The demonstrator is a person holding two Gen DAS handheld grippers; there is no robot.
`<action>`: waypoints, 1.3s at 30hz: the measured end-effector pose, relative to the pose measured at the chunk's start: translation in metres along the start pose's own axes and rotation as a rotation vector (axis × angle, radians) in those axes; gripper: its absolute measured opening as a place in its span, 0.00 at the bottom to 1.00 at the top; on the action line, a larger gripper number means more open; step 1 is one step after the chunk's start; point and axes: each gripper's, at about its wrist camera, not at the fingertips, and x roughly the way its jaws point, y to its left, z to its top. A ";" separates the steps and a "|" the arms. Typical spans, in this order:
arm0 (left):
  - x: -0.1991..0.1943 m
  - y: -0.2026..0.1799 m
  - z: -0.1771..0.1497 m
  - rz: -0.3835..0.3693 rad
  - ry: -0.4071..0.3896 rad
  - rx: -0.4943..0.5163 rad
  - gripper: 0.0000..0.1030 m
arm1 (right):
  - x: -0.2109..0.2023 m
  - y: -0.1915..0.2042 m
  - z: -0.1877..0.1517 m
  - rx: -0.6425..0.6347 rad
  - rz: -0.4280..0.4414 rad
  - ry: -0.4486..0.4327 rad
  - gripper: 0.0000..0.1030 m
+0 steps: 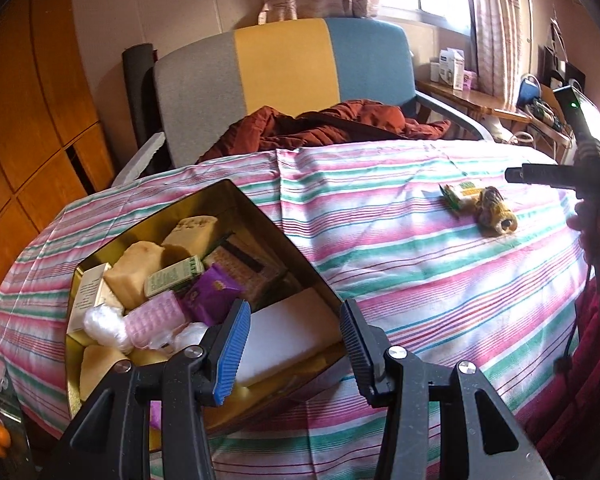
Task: Organize objects
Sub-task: 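Withdraw both tools from the tray toward the cracker packet and yellow bundle, then grasp the yellow knitted bundle with the right tool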
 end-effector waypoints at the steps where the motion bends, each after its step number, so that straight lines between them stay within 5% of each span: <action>1: 0.002 -0.003 0.001 -0.003 0.003 0.005 0.46 | 0.004 -0.007 0.001 0.013 -0.008 0.007 1.00; 13: 0.025 -0.036 0.007 -0.126 0.091 0.052 0.46 | 0.047 -0.075 0.000 0.317 0.072 0.136 1.00; 24: 0.036 -0.053 0.013 -0.180 0.106 0.069 0.47 | 0.065 -0.028 -0.002 0.110 0.094 0.201 0.99; 26: 0.036 -0.055 0.013 -0.183 0.106 0.077 0.47 | 0.074 -0.021 -0.003 0.075 0.101 0.227 0.91; 28: 0.037 -0.057 0.015 -0.189 0.107 0.078 0.47 | 0.082 -0.014 -0.006 0.036 0.108 0.252 0.66; 31: 0.039 -0.059 0.017 -0.198 0.110 0.083 0.47 | 0.082 -0.010 -0.007 -0.005 0.102 0.254 0.48; 39: 0.051 -0.076 0.039 -0.220 0.119 0.139 0.53 | 0.059 -0.027 -0.006 -0.008 -0.022 0.216 0.41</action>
